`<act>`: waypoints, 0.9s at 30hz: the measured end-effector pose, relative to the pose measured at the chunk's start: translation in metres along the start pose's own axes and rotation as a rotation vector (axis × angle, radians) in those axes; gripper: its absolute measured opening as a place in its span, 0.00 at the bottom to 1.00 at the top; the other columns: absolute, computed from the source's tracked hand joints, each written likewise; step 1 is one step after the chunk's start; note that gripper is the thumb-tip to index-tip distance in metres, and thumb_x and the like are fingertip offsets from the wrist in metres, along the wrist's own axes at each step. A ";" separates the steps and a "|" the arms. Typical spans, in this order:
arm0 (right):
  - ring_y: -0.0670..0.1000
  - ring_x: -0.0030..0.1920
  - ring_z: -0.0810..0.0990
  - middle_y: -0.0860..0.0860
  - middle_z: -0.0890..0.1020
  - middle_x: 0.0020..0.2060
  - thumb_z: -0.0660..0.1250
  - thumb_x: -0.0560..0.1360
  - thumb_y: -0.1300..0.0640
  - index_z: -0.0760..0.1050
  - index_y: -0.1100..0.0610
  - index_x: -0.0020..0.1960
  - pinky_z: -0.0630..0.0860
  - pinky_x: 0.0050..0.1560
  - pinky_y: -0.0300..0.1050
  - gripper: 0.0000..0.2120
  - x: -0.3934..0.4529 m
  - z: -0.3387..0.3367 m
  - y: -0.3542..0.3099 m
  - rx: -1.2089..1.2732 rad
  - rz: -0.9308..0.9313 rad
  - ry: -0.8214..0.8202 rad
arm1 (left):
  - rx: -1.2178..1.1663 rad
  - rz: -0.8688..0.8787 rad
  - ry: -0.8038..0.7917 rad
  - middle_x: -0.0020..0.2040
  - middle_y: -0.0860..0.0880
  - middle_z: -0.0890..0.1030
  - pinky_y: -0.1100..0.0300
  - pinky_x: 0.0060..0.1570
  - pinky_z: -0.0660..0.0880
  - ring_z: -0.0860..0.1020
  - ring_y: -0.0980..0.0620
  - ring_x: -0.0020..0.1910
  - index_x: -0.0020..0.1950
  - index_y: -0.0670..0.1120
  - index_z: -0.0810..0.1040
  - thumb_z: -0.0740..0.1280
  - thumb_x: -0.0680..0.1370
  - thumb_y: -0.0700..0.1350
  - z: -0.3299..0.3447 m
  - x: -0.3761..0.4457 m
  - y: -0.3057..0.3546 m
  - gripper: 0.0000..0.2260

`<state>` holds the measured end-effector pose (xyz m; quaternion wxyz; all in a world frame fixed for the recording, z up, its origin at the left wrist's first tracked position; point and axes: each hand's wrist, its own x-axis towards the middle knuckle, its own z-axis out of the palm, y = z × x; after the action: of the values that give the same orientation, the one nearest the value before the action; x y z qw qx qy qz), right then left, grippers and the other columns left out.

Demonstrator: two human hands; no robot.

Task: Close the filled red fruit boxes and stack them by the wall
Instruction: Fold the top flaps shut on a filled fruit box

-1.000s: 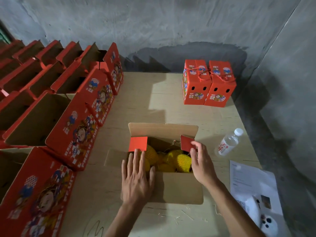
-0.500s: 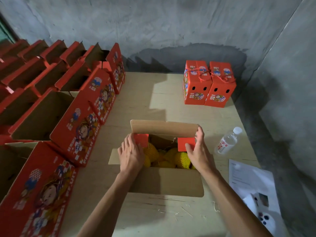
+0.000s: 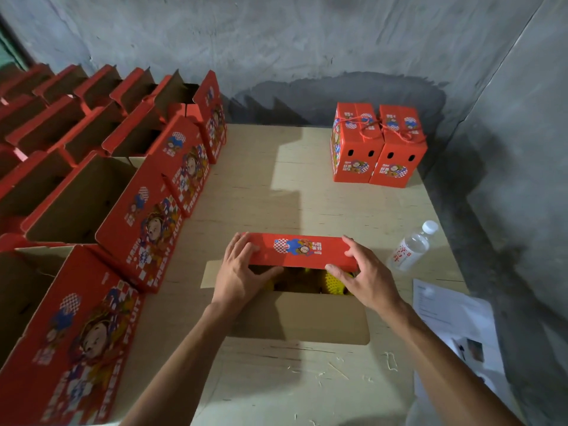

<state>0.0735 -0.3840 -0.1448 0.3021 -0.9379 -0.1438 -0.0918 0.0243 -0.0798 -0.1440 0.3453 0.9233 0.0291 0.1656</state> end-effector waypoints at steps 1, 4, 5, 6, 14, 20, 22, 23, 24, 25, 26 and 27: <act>0.39 0.57 0.76 0.42 0.79 0.57 0.63 0.73 0.25 0.71 0.50 0.72 0.72 0.49 0.37 0.38 0.002 0.001 0.002 -0.027 -0.030 0.008 | 0.052 0.002 -0.062 0.76 0.47 0.70 0.46 0.77 0.64 0.60 0.46 0.80 0.62 0.46 0.78 0.75 0.67 0.70 -0.001 0.001 -0.001 0.34; 0.48 0.63 0.78 0.47 0.78 0.65 0.66 0.73 0.27 0.74 0.56 0.58 0.76 0.54 0.42 0.33 0.013 -0.001 0.007 -0.124 -0.128 -0.050 | 0.180 -0.017 -0.246 0.81 0.49 0.63 0.43 0.77 0.63 0.54 0.49 0.82 0.67 0.49 0.72 0.69 0.67 0.76 -0.006 0.014 -0.002 0.39; 0.50 0.63 0.78 0.49 0.78 0.65 0.67 0.72 0.27 0.73 0.55 0.54 0.77 0.55 0.45 0.32 0.018 -0.004 0.008 -0.162 -0.167 -0.087 | 0.208 -0.018 -0.303 0.82 0.48 0.61 0.42 0.78 0.62 0.52 0.49 0.83 0.70 0.49 0.70 0.69 0.68 0.76 -0.007 0.021 -0.002 0.41; 0.52 0.60 0.78 0.49 0.77 0.63 0.66 0.70 0.25 0.71 0.54 0.51 0.77 0.55 0.47 0.32 0.025 -0.007 0.007 -0.196 -0.193 -0.129 | 0.230 -0.023 -0.360 0.83 0.48 0.59 0.42 0.78 0.60 0.51 0.49 0.83 0.74 0.48 0.66 0.69 0.67 0.75 -0.008 0.029 -0.001 0.45; 0.51 0.59 0.76 0.46 0.70 0.65 0.63 0.67 0.19 0.64 0.46 0.77 0.75 0.50 0.44 0.47 0.062 -0.019 -0.010 -0.436 -0.167 -0.470 | 0.331 0.015 -0.530 0.76 0.51 0.61 0.39 0.72 0.68 0.56 0.48 0.77 0.83 0.56 0.53 0.68 0.67 0.76 -0.008 0.052 -0.003 0.51; 0.56 0.46 0.82 0.57 0.73 0.61 0.52 0.82 0.33 0.67 0.58 0.69 0.80 0.40 0.50 0.31 0.060 -0.004 -0.026 -0.894 -0.526 -0.353 | 0.381 0.104 -0.399 0.70 0.49 0.70 0.42 0.68 0.70 0.64 0.46 0.71 0.80 0.53 0.64 0.70 0.76 0.66 -0.003 0.054 0.000 0.36; 0.56 0.42 0.81 0.58 0.75 0.58 0.49 0.84 0.37 0.69 0.60 0.67 0.80 0.35 0.49 0.28 0.059 -0.002 -0.026 -0.962 -0.586 -0.312 | 0.412 0.109 -0.404 0.70 0.48 0.69 0.43 0.68 0.70 0.64 0.46 0.71 0.80 0.53 0.63 0.68 0.78 0.64 -0.001 0.052 0.001 0.34; 0.56 0.41 0.81 0.58 0.76 0.57 0.50 0.84 0.38 0.70 0.60 0.66 0.81 0.34 0.49 0.28 0.058 -0.001 -0.025 -0.981 -0.594 -0.287 | 0.438 0.109 -0.414 0.70 0.47 0.69 0.43 0.68 0.70 0.63 0.45 0.71 0.80 0.53 0.62 0.66 0.78 0.65 -0.001 0.052 0.001 0.34; 0.55 0.40 0.81 0.58 0.76 0.55 0.52 0.84 0.37 0.72 0.60 0.65 0.81 0.32 0.48 0.27 0.057 -0.001 -0.022 -0.977 -0.590 -0.259 | 0.473 0.111 -0.428 0.71 0.47 0.67 0.43 0.68 0.70 0.63 0.45 0.72 0.81 0.53 0.60 0.65 0.79 0.66 0.000 0.052 0.002 0.35; 0.55 0.40 0.81 0.58 0.77 0.54 0.55 0.83 0.36 0.73 0.60 0.64 0.81 0.31 0.48 0.28 0.055 -0.001 -0.020 -0.953 -0.569 -0.228 | 0.508 0.115 -0.444 0.71 0.46 0.66 0.43 0.69 0.69 0.62 0.44 0.72 0.81 0.53 0.58 0.63 0.79 0.67 0.001 0.051 0.002 0.36; 0.55 0.42 0.82 0.57 0.78 0.54 0.58 0.81 0.34 0.75 0.59 0.65 0.81 0.32 0.48 0.29 0.051 -0.001 -0.020 -0.914 -0.529 -0.205 | 0.536 0.123 -0.458 0.72 0.45 0.65 0.43 0.69 0.69 0.62 0.44 0.73 0.82 0.53 0.55 0.61 0.79 0.68 0.002 0.050 0.001 0.37; 0.55 0.45 0.82 0.57 0.78 0.56 0.60 0.80 0.33 0.75 0.58 0.66 0.82 0.34 0.49 0.31 0.046 -0.001 -0.020 -0.861 -0.475 -0.199 | 0.551 0.133 -0.467 0.72 0.45 0.65 0.43 0.69 0.69 0.62 0.43 0.73 0.83 0.53 0.53 0.60 0.79 0.69 0.003 0.049 0.000 0.38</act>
<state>0.1108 -0.3592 -0.1216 -0.1569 -0.9229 -0.3307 -0.1192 0.0717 -0.0729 -0.1323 0.0696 0.9944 -0.0671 -0.0415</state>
